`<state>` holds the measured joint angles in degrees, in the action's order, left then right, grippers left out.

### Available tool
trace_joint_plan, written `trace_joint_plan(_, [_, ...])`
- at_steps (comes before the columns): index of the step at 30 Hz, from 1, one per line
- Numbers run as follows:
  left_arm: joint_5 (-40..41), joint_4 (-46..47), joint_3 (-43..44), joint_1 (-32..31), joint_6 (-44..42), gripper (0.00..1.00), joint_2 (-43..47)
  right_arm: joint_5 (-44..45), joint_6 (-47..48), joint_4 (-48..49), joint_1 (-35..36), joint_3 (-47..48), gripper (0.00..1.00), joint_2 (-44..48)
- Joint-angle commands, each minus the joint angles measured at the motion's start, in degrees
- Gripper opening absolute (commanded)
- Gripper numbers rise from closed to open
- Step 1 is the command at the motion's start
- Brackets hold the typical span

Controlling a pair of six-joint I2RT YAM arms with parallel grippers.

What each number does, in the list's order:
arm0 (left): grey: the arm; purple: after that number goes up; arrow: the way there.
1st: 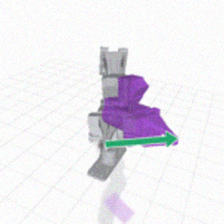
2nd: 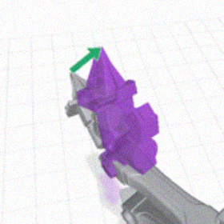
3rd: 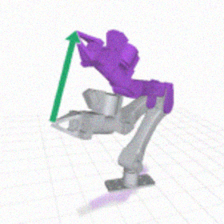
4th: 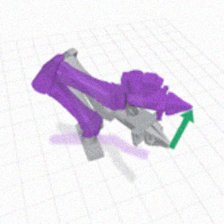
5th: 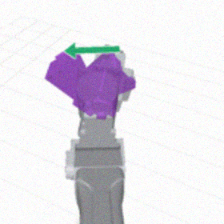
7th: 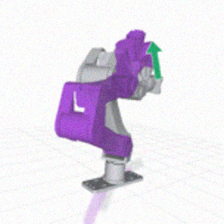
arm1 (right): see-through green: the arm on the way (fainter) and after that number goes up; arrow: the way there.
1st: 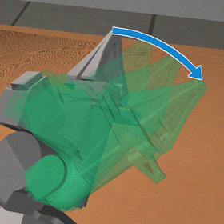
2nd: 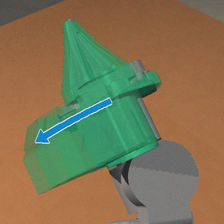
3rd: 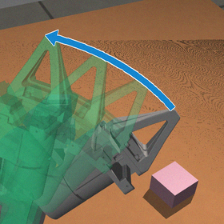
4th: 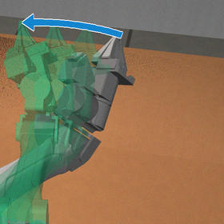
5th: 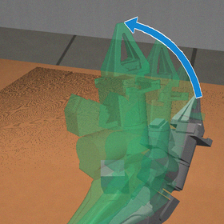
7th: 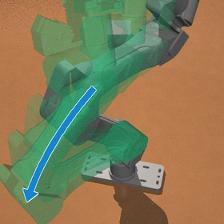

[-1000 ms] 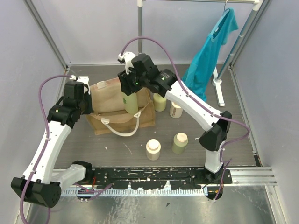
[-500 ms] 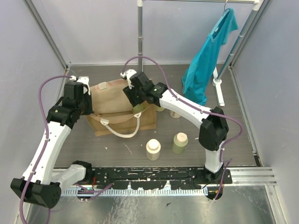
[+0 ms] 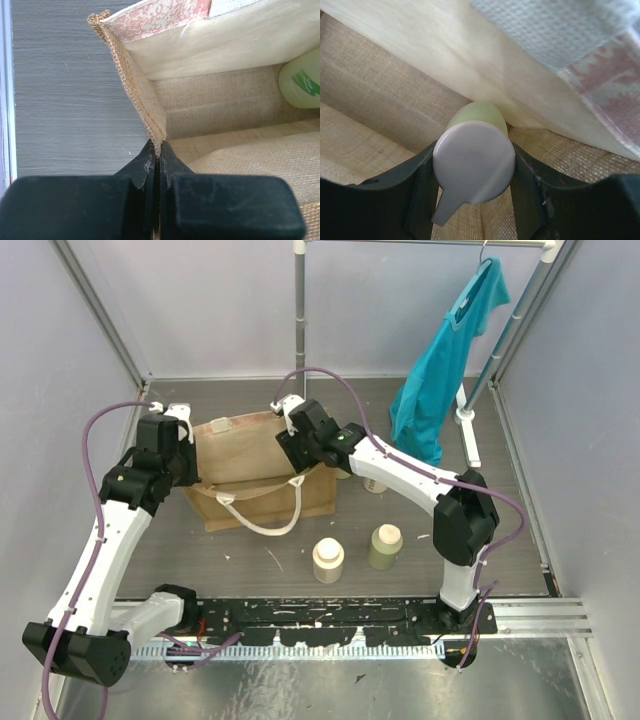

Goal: Place the personal care products into the canvas bag

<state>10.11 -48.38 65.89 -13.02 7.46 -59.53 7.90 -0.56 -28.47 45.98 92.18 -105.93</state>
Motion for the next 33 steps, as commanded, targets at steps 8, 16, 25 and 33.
trace_joint_plan(8, [0.35, -0.47, 1.7, 0.12, -0.61, 0.08, 0.82, 8.21, 1.89, 1.42, -1.73, -1.93, 0.01, 8.24])
trace_joint_plan(16, [0.44, -0.33, 2.13, 0.17, -0.56, 0.08, 0.06, 6.57, 0.07, -1.95, -1.75, 2.19, 0.45, 8.98])
trace_joint_plan(25, [0.38, 0.42, 2.24, 0.16, -0.13, 0.08, -0.72, 1.69, -1.45, -4.18, -1.76, 10.36, 1.0, 13.09])
trace_joint_plan(33, [0.61, 0.04, 3.06, 0.1, 0.31, 0.08, -0.69, 8.08, -6.63, -11.21, -2.72, 10.98, 1.0, 21.96])
